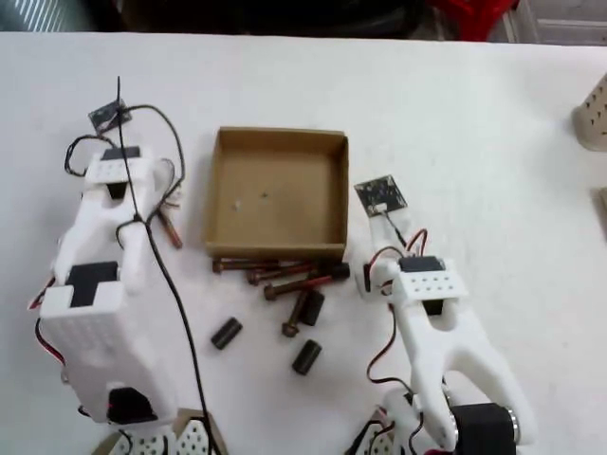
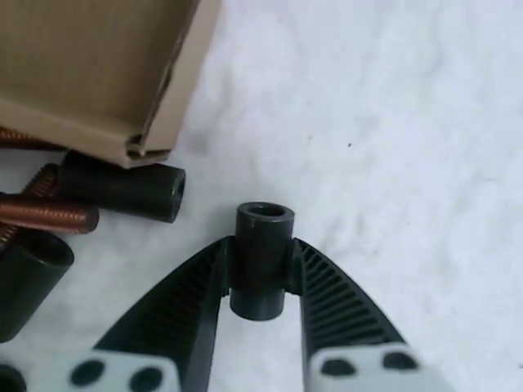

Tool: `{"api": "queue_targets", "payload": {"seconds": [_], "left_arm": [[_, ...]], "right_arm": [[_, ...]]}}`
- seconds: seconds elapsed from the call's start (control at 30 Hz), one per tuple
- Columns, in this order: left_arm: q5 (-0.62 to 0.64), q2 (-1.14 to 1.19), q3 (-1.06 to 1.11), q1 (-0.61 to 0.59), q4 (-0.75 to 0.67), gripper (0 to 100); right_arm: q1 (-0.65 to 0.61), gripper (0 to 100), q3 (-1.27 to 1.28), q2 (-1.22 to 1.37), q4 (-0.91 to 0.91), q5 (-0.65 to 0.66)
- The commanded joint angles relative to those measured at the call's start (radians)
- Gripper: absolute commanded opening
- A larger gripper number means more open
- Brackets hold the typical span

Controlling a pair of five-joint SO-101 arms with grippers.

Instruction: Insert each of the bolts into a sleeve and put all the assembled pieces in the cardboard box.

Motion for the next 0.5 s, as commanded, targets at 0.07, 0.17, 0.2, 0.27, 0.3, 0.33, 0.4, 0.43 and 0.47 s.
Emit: {"api": "queue_targets", "payload": {"seconds": [0.07,0.17,0.2,0.27,0.3,0.33,0.4,0.43,0.47], "left_arm": [[-0.193,-0.073,0.003,0.038,0.020,2],[-0.218,-0.131,0.068,0.053,-0.008,2],[-0.227,-0.150,0.092,0.058,-0.025,2],[-0.253,-0.182,0.129,0.062,-0.052,2],[-0.267,-0.196,0.144,0.065,-0.061,2],[-0.284,-0.211,0.160,0.067,-0.069,2],[-0.310,-0.236,0.186,0.067,-0.086,2],[-0.318,-0.248,0.199,0.067,-0.097,2],[-0.319,-0.257,0.213,0.067,-0.107,2]], "right_arm": [[0.004,1.7,-0.015,-0.012,-0.007,0.000],[-0.008,1.7,-0.015,-0.015,-0.007,-0.008],[-0.018,1.7,-0.017,-0.016,-0.007,-0.034],[-0.038,1.7,-0.023,-0.016,0.002,-0.100],[-0.045,1.7,-0.026,-0.018,0.010,-0.124],[-0.050,1.7,-0.035,-0.021,0.018,-0.137],[-0.059,1.7,-0.048,-0.045,0.039,-0.146],[-0.062,1.7,-0.049,-0.067,0.045,-0.147],[-0.062,1.7,-0.048,-0.091,0.050,-0.147]]}}
